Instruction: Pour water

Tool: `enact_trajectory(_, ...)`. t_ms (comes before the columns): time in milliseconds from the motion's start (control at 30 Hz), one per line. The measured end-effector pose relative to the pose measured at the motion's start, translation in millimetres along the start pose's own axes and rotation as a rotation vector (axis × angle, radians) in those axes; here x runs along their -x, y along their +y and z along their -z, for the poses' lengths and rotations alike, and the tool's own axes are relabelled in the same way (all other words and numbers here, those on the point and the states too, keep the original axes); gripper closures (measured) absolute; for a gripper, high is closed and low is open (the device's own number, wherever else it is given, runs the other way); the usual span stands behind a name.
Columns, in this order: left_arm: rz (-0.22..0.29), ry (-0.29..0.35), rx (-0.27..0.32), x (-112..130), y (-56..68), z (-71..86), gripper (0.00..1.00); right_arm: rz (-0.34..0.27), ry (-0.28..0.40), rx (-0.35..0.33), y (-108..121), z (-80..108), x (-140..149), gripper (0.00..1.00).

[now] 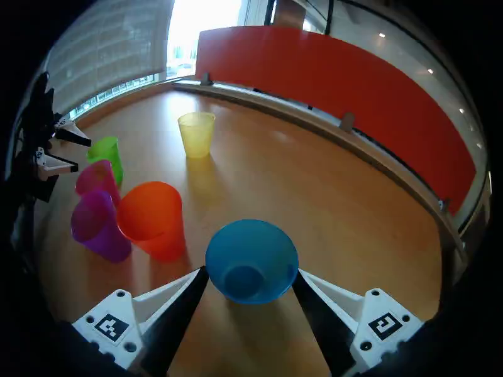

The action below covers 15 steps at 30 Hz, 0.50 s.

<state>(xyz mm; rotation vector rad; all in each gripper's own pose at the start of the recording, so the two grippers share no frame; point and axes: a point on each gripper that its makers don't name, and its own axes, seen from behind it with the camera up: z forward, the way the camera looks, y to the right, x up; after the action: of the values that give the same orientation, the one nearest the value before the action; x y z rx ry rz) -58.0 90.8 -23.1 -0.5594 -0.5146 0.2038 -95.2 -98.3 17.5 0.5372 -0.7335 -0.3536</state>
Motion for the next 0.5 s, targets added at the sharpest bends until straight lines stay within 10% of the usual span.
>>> enact_trajectory(500,0.016,0.031,-0.038,1,-8.8,11.3,0.11,-0.035,0.016,0.032,4,25.7,18,0.00)
